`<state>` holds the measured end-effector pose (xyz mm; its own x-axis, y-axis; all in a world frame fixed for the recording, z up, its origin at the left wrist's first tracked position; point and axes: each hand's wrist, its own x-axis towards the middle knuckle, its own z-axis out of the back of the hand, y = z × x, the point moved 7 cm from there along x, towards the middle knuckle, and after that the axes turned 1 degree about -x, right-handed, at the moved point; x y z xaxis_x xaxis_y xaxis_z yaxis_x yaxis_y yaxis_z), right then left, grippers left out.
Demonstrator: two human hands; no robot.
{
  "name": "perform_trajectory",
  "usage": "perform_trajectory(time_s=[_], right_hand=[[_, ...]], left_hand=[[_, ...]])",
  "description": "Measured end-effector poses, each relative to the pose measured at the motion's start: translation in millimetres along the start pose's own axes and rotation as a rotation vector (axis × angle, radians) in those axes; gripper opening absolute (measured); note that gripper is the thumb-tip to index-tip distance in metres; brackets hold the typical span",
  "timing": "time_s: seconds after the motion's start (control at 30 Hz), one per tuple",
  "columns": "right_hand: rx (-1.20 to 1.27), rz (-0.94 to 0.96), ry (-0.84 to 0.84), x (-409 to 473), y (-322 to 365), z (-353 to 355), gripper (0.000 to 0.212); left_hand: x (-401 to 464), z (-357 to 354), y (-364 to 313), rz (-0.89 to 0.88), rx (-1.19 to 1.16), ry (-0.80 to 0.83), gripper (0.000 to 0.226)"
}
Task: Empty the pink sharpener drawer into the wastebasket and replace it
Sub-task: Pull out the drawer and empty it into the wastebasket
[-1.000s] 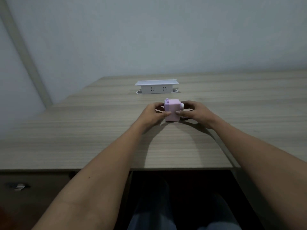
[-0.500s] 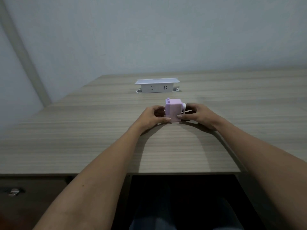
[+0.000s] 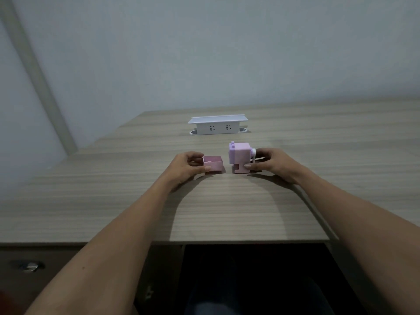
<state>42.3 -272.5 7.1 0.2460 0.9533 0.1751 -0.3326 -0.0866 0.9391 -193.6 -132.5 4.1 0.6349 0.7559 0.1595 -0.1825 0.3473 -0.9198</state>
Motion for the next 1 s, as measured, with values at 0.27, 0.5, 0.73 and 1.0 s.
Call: perform_trajectory(time_s=[0.27, 0.5, 0.73, 1.0], right_hand=[[-0.026, 0.058, -0.106, 2.5, 53.1, 25.7, 0.064], [-0.069, 0.13, -0.114, 8.6, 106.2, 37.8, 0.073], [-0.107, 0.164, -0.107, -11.1, 134.1, 62.7, 0.053], [-0.108, 0.138, -0.313, -78.9, 138.4, 143.1, 0.039]], left_hand=[[12.4, 30.4, -43.2, -0.078, -0.04, -0.093, 0.057], [27.3, 9.4, -109.1, -0.177, -0.077, -0.056, 0.058], [38.4, -40.2, -167.3, -0.254, -0.073, 0.062, 0.061], [47.0, -133.1, -221.5, -0.343, -0.161, 0.255, 0.058]])
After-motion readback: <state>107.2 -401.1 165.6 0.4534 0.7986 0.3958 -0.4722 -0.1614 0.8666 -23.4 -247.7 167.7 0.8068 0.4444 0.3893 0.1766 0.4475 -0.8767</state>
